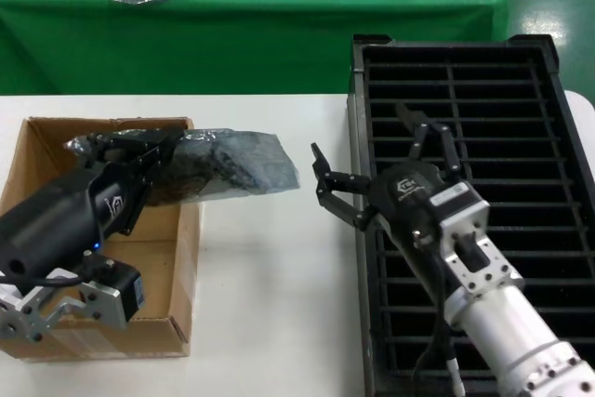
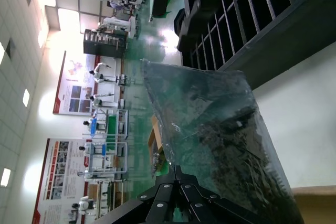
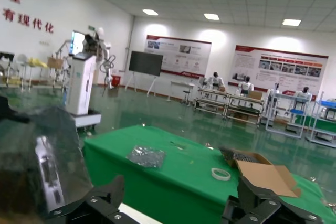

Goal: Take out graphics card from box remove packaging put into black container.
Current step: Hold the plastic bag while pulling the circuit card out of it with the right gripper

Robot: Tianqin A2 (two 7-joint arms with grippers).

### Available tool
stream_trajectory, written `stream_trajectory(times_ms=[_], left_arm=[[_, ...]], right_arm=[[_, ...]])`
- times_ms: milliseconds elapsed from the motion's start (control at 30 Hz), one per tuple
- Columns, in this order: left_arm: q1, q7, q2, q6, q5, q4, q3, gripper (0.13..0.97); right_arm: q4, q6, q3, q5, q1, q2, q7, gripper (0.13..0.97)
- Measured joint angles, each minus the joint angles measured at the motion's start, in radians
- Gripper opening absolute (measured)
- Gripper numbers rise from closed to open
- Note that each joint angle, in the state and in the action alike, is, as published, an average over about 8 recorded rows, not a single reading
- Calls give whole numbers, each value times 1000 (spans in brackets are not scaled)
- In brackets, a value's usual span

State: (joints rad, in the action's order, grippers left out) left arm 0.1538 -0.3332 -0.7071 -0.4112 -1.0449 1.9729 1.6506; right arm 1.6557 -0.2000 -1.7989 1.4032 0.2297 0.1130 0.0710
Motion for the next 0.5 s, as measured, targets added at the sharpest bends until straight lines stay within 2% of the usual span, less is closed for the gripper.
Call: stream_trajectory(times_ms=[233, 267, 500], left_arm=[[0, 0, 0, 0, 0, 0, 0, 139], [0, 0, 0, 0, 0, 0, 0, 139], [0, 0, 0, 0, 0, 0, 0, 139]], right_arm=[[-31, -75, 62, -183, 17, -70, 72, 716], [-33, -84, 67, -195, 19, -71, 79, 716], [-32, -144, 65, -197, 28, -19, 100, 530]])
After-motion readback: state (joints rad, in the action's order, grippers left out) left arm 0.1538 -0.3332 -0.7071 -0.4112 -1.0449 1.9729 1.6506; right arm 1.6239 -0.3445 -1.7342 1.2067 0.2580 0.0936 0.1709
